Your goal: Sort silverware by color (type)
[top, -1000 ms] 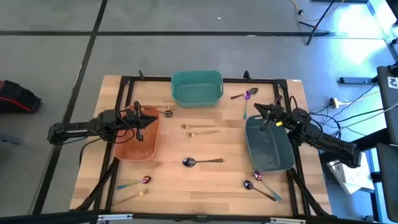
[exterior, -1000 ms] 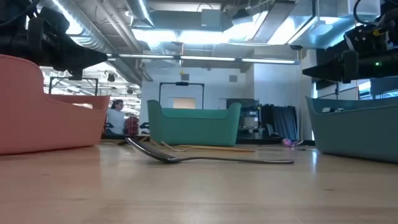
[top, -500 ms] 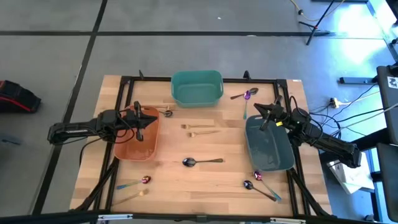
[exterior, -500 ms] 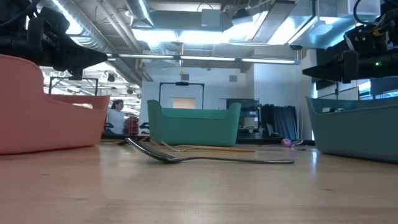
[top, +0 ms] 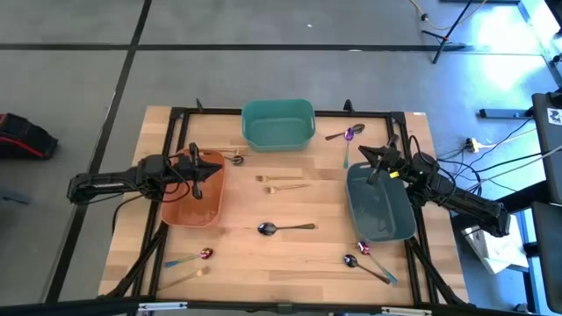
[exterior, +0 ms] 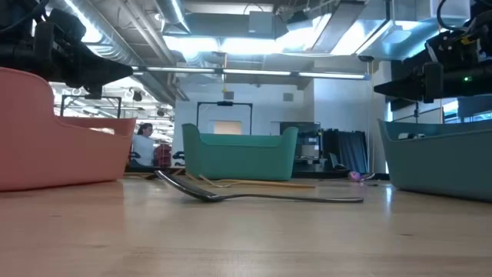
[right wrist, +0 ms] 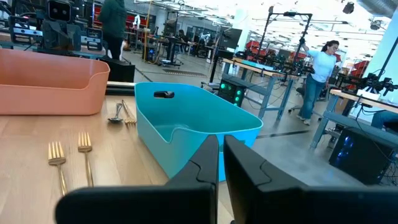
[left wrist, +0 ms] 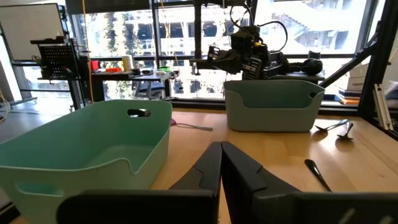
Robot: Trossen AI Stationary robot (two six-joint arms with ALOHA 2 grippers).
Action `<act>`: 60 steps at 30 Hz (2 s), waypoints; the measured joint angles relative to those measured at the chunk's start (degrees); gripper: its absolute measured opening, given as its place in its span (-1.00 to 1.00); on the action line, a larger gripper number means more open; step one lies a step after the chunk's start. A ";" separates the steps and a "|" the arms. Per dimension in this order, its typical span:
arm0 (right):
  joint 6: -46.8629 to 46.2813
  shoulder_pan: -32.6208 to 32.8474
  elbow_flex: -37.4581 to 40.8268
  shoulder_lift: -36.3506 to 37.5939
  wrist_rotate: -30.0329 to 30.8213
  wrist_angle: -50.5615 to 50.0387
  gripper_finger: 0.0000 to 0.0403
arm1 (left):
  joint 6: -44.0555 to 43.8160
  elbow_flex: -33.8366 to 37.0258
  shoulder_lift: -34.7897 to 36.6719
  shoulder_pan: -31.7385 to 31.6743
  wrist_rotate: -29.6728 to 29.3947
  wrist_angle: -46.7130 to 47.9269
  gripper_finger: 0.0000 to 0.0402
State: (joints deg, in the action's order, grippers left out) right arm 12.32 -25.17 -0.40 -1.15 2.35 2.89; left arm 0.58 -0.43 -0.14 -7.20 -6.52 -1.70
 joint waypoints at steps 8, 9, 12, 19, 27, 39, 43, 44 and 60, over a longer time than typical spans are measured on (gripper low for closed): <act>0.00 0.01 0.00 0.00 0.00 0.00 -0.91 | 0.00 0.00 0.00 -0.01 -0.01 0.00 -0.97; 0.00 0.02 0.00 0.00 0.00 0.01 -0.91 | 0.00 0.00 0.00 -0.02 -0.01 0.00 -0.97; 0.02 0.01 0.00 0.00 0.00 -0.01 -0.91 | 0.00 -0.01 0.00 -0.02 -0.01 0.00 -0.97; 0.00 0.02 0.00 0.00 0.00 0.01 -0.91 | -0.01 0.00 0.00 -0.01 -0.01 0.00 -0.97; 0.00 0.01 0.00 0.00 0.00 0.00 -0.91 | 0.05 -0.02 0.00 0.00 -0.18 -0.30 -0.97; 0.00 0.02 0.02 0.02 0.00 0.16 -0.91 | -3.79 -0.02 0.00 -0.02 -0.12 -13.91 -0.97; 0.00 0.02 0.01 0.02 0.00 0.16 -0.91 | -1.16 0.00 0.00 -0.02 -0.39 -16.40 -0.97; 0.00 0.02 0.00 0.02 0.01 0.12 -0.91 | -0.94 -0.02 0.00 0.00 -0.46 -17.02 -0.97; -10.82 0.02 0.00 -0.24 -0.37 7.89 -0.91 | 2.97 -12.75 -23.07 0.00 -2.81 -18.60 -0.97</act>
State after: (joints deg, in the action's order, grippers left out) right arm 1.50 -25.15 -0.40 -1.39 1.98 10.78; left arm 3.55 -13.18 -23.21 -7.20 -9.33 -20.29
